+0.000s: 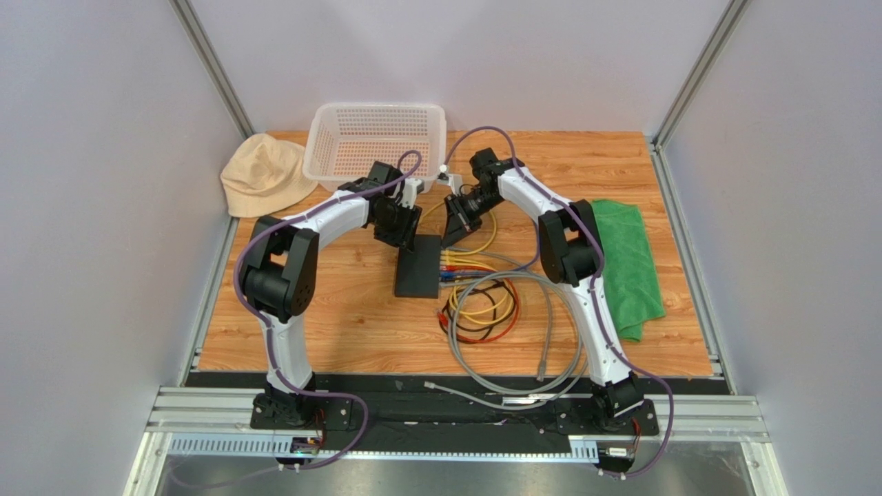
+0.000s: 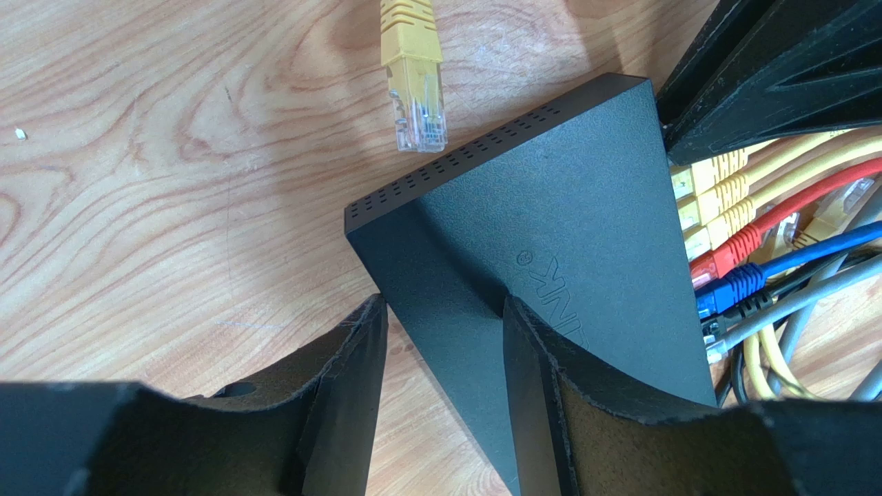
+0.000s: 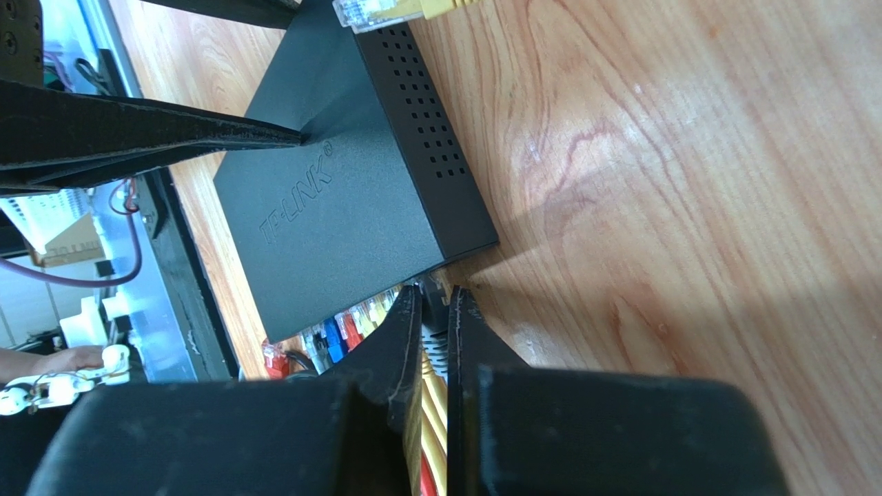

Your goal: Pull the plug from the switch port

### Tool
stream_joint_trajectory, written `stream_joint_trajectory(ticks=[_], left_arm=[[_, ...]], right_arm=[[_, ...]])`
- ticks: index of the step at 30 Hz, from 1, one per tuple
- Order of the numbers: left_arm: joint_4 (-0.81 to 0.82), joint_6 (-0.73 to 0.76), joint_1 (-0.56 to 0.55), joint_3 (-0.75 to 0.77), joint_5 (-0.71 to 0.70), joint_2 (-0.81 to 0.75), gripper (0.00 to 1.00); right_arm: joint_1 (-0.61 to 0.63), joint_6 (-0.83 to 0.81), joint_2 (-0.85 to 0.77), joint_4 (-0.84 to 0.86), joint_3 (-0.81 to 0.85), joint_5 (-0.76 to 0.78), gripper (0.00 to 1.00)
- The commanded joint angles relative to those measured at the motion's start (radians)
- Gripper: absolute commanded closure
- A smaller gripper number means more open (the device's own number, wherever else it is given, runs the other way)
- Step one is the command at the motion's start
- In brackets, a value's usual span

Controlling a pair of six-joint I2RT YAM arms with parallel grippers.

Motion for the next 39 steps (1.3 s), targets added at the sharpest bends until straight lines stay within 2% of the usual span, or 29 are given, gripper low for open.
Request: stream_joint_trajectory(ticks=[1,4,11,18,22,23,26,30,34,39], left_arm=[[-0.012,0.029,-0.011,-0.007,-0.015,0.048,0.48],[-0.012,0.029,-0.013,-0.007,-0.016,0.048,0.48],[-0.014,0.032,-0.014,-0.005,-0.015,0.048,0.48],[-0.015,0.034,-0.014,-0.002,-0.01,0.051,0.48],[-0.017,0.035,-0.017,-0.004,-0.012,0.049,0.48],[-0.015,0.037,-0.017,-0.004,-0.013,0.048,0.48],[-0.014,0.037,-0.017,-0.005,-0.015,0.046,0.48],[-0.014,0.037,-0.017,-0.005,-0.013,0.048,0.48],[-0.017,0.043,-0.02,0.001,-0.019,0.049,0.48],[-0.018,0.047,-0.023,-0.001,-0.019,0.048,0.48]], right_arm=[[0.004,-0.066,0.053,-0.111,-0.005,0.216,1.0],[0.001,-0.077,0.05,-0.13,-0.008,0.196,1.0],[-0.025,-0.155,0.057,-0.222,0.009,0.034,1.0],[-0.031,-0.16,0.068,-0.252,0.033,0.035,1.0],[-0.03,-0.101,0.061,-0.208,0.038,0.122,1.0],[-0.025,-0.066,0.051,-0.17,0.031,0.212,1.0],[-0.021,-0.068,0.019,-0.164,-0.014,0.248,1.0],[-0.022,0.064,-0.001,-0.124,-0.095,0.363,1.0],[-0.027,0.1,-0.029,-0.108,-0.155,0.2,1.0],[-0.03,0.002,0.031,-0.182,-0.034,0.138,1.0]])
